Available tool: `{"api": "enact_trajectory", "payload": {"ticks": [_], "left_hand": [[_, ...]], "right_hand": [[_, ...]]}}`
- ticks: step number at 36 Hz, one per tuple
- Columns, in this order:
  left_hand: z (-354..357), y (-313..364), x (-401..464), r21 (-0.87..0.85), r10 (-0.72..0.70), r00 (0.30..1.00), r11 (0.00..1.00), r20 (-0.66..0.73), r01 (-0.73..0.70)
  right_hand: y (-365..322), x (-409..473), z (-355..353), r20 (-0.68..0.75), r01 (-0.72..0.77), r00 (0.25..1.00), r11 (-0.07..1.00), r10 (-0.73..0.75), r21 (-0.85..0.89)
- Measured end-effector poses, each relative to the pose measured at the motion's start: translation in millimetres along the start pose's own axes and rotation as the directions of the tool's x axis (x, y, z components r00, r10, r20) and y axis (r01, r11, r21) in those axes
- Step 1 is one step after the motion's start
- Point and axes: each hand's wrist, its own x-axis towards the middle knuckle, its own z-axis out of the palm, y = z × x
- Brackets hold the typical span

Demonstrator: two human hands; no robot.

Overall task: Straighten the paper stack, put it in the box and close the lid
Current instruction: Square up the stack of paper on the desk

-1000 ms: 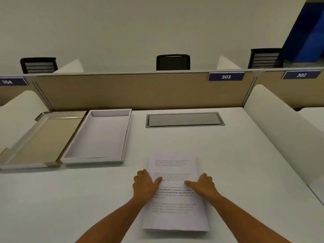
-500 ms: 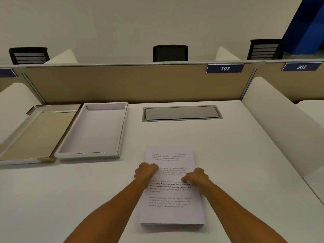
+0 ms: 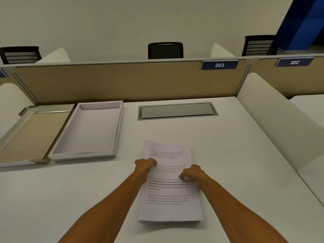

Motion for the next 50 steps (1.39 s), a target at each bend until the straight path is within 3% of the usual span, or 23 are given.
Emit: {"api": "enact_trajectory", "payload": {"ticks": [13,19,26,34,39,45,50], "left_hand": [[-16,-15,9,-0.053,0.056,0.994,0.997,0.094,-0.051],[-17,-23,2,-0.094,0.140,0.989,0.986,0.053,-0.135],[-19,-30,5,-0.191,0.104,0.994,0.977,0.041,-0.094],[-24,-31,3,-0.174,0.145,0.987,0.976,0.070,-0.131],[-26,-32,-1,-0.053,0.221,0.969,0.975,0.113,-0.216],[-29,-34,-7,-0.034,0.350,0.930,0.937,0.115,-0.348],[-31,-31,-20,-0.029,0.452,0.884,0.891,0.122,-0.452]], "right_hand": [[-4,1,1,0.022,-0.011,1.000,0.990,0.008,0.138],[-4,4,-3,0.096,-0.025,0.995,0.961,-0.002,0.276],[3,3,-9,0.173,-0.052,0.985,0.930,-0.012,0.363],[2,1,-1,0.130,-0.029,0.992,0.980,0.003,0.195],[0,-8,-2,0.073,0.008,0.997,0.992,-0.017,0.125],[8,-6,-11,0.176,0.017,0.981,0.932,-0.087,0.363],[17,-10,-17,0.133,0.100,0.973,0.863,-0.189,0.495]]}}
